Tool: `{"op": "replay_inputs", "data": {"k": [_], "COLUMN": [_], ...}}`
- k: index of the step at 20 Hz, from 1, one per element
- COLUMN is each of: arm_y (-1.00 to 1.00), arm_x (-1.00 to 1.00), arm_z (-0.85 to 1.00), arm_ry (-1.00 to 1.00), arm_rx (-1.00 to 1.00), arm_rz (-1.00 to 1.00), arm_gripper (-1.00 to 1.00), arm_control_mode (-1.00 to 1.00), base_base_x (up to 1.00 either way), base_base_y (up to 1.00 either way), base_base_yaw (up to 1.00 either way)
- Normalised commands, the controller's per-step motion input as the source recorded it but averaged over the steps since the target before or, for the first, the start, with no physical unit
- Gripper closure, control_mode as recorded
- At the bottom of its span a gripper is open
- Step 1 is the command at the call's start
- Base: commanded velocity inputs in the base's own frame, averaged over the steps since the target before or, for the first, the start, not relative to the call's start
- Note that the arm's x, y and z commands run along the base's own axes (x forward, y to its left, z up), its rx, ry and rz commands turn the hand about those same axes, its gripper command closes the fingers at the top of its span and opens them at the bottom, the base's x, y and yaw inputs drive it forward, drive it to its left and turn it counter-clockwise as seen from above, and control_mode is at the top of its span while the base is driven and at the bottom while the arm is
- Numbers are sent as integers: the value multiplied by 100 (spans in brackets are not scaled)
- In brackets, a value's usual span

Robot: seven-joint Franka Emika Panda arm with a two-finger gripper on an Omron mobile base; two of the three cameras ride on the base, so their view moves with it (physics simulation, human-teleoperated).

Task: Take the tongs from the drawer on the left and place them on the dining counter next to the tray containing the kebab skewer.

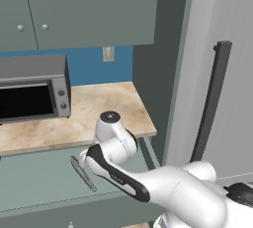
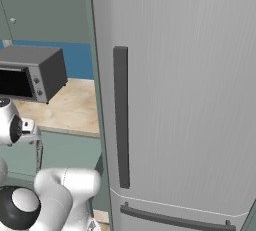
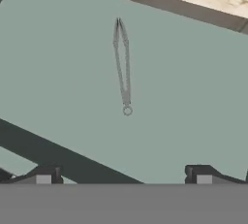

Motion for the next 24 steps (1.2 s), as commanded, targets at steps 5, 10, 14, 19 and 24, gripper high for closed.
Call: {"op": "replay_inputs", "data": {"k": [5, 10, 14, 19, 24], "arm_y": [30, 11, 3, 0, 0], "arm_x": [12, 19, 19, 24, 17], "arm_z": [-34, -29, -17, -16, -19], "arm_ry": [0, 0, 0, -3, -4], "arm_rx": [-1, 0, 0, 0, 0], "arm_rz": [0, 0, 0, 0, 0], "arm_gripper": [-100, -100, -100, -100, -100], "arm_control_mode": [-100, -100, -100, -100, -100], "base_base_x": [0, 0, 0, 0, 0], "base_base_y": [0, 0, 0, 0, 0], "base_base_yaw": [0, 0, 0, 0, 0]}}
